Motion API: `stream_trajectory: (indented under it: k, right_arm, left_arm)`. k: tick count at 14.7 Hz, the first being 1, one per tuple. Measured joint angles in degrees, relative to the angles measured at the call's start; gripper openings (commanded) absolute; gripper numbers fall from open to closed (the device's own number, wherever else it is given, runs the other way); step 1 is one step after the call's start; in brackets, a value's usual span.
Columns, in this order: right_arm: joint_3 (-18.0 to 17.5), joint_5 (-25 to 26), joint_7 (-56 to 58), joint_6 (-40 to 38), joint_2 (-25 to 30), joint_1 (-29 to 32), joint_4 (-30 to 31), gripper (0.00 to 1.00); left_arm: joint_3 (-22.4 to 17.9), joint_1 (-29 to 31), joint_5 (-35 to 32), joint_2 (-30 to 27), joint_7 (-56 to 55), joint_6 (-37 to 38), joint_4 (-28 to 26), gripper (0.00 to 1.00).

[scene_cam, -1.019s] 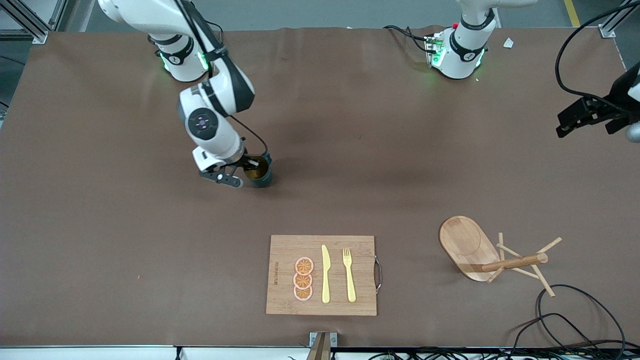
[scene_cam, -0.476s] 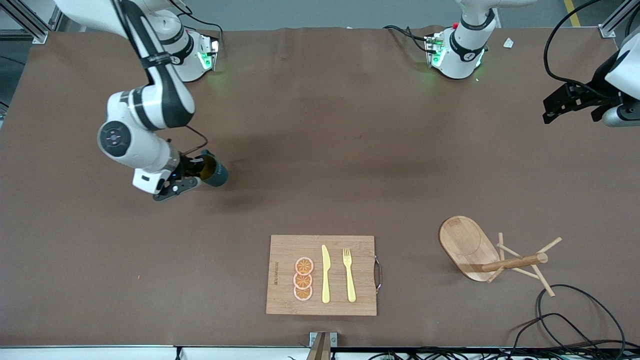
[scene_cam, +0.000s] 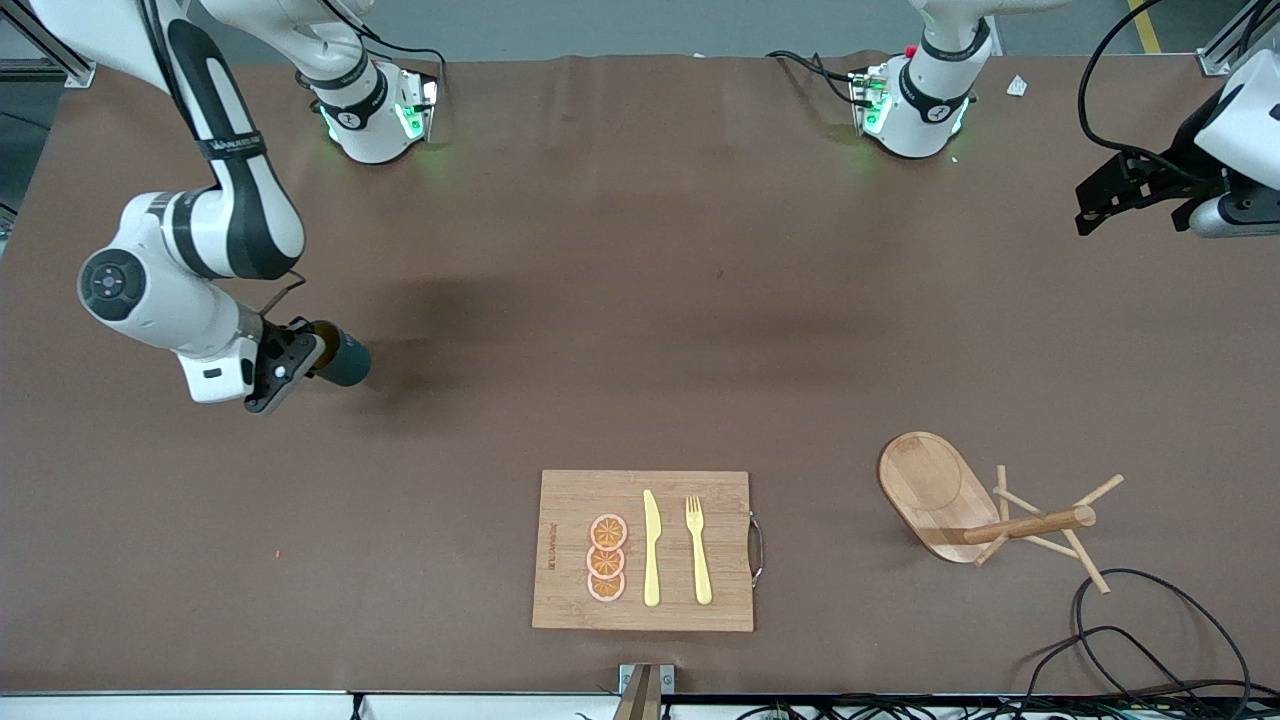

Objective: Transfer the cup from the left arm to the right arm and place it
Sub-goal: 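Carry the teal mug with the right gripper away from the stand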

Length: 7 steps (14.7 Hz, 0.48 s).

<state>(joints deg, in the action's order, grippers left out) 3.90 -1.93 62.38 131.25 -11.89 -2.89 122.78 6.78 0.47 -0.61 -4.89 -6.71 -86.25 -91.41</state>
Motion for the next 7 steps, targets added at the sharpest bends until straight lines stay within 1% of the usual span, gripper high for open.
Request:
stream_trajectory:
  k: [3,7]
  right_arm:
    - [0.0,2.6,9.5,2.8,-0.2,3.1,0.8,0.0]
    - [0.0,5.7,17.6,8.9,-2.2,5.7,2.4,0.0]
  left_arm:
    - [0.0,0.0,0.3,0.0,0.0,0.1,0.0,1.0]
    - [0.1,0.0,0.3,0.0,0.0,0.1,-0.1,1.0]
